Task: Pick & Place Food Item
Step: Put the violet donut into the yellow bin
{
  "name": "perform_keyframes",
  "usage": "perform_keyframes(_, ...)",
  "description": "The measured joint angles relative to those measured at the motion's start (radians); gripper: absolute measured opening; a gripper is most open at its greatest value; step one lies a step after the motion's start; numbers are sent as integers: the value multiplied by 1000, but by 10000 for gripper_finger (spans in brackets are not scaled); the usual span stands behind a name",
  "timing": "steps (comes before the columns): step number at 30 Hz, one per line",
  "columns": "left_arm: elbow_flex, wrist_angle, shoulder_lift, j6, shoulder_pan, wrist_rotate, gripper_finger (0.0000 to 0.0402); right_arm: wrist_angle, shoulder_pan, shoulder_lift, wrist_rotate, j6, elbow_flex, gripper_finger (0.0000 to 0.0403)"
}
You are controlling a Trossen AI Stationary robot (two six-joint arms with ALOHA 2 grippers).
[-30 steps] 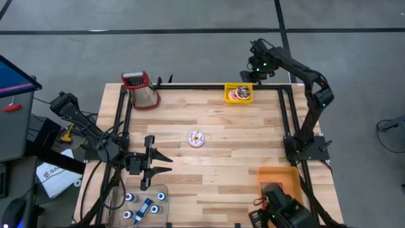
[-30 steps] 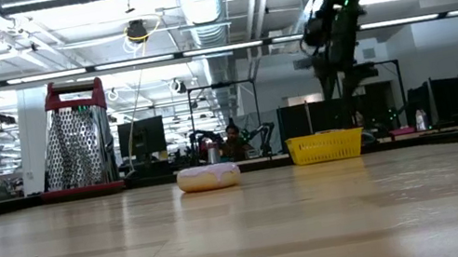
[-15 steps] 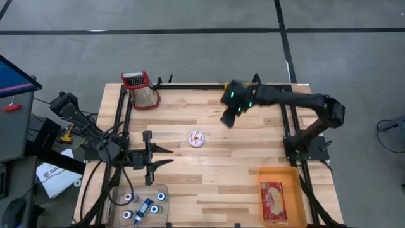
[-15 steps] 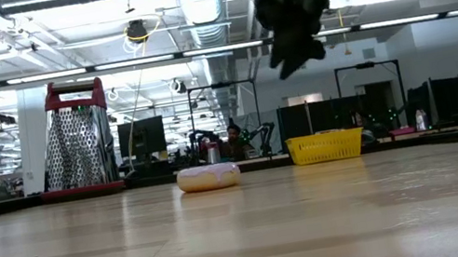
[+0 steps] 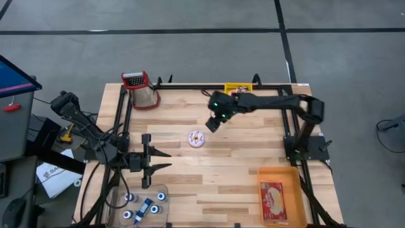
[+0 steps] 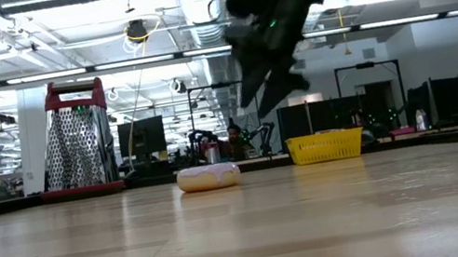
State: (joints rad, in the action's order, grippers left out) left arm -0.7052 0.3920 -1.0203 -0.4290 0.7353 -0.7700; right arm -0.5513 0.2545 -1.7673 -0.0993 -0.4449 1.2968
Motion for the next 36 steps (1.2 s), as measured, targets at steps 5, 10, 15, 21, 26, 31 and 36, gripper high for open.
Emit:
perform_keyframes(5, 0, -3, 0, -18, -2, 0, 120, -88, 72, -161, -118, -9, 138, 209)
perform_keyframes(10, 0, -11, 0, -38, -2, 0, 120, -221, 54, -315, -100, 55, 336, 207)
perform_keyframes(15, 0, -17, 0, -41, 1, 0, 120, -319, 18, -416, -42, 78, 473, 211)
perform_keyframes(21, 0, -57, 2, -39, 6, -65, 120, -331, -27, -438, -33, 79, 500, 224)
perform_keyframes(26, 0, -57, 11, -38, 12, -96, 120, -331, -44, -444, -7, 79, 499, 236)
perform_keyframes(31, 0, -56, 13, -38, 17, -97, 120, -317, -60, -447, 13, 79, 497, 240)
perform_keyframes(36, 0, -56, 14, -37, 19, -97, 120, -316, -57, -446, 22, 74, 497, 240)
